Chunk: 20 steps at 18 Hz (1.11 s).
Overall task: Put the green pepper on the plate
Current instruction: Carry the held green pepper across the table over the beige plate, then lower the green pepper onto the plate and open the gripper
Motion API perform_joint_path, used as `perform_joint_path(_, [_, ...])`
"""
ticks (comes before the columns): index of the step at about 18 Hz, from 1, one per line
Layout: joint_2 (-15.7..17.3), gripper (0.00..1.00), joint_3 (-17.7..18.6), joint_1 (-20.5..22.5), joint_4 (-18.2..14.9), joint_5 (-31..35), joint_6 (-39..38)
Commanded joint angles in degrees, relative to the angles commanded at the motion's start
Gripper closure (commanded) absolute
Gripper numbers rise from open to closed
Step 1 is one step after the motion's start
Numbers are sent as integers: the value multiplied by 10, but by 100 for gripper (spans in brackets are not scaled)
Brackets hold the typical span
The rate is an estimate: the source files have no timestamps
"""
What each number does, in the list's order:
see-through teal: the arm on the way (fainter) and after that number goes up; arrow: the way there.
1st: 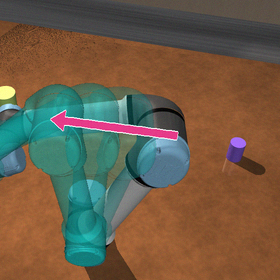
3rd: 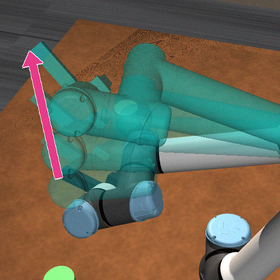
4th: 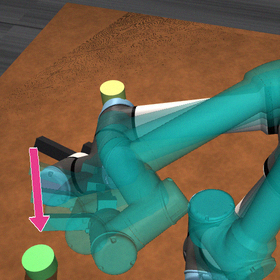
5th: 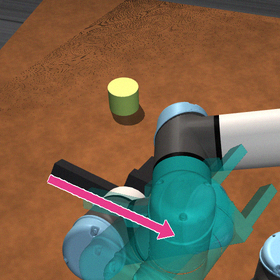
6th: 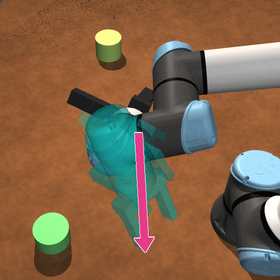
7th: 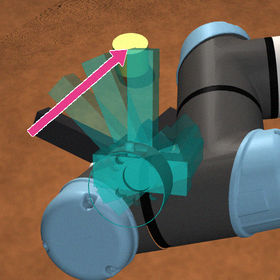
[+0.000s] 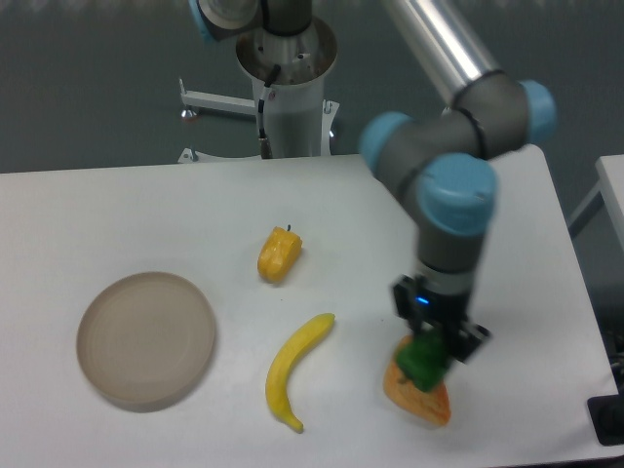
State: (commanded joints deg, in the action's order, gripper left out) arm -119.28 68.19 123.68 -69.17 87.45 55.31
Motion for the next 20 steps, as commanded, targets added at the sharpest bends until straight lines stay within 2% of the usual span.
perform_joint_path(5, [26, 60, 59, -78, 6, -10, -165])
perform_joint_path(8, [25, 60, 66, -122, 14, -15, -244])
perform_joint_path(12, [9, 60, 71, -169, 47, -36, -345])
perform_joint_path(14, [-3, 60, 76, -182, 54, -55, -382])
perform_joint_path(17, [-24, 60, 77, -197, 57, -60, -418])
perform_joint_path(20, [-44, 60, 77, -204, 79, -76, -426])
